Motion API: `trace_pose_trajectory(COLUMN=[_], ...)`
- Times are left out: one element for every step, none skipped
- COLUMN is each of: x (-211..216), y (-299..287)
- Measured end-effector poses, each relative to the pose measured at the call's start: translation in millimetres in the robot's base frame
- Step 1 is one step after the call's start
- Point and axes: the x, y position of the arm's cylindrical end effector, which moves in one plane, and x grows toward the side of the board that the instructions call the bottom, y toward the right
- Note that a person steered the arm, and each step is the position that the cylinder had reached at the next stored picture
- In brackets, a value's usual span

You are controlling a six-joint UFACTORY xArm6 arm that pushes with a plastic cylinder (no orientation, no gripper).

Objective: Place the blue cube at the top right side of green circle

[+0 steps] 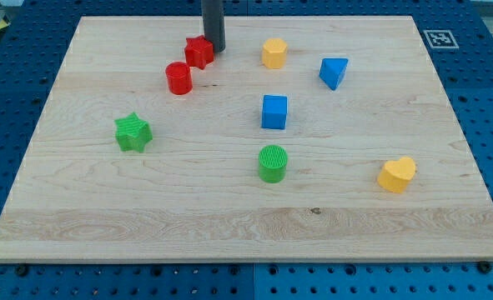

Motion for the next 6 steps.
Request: trace_pose_trajectory(x=[0, -21, -21, 11, 2, 5], y=[-1, -11, -21, -19, 38, 43])
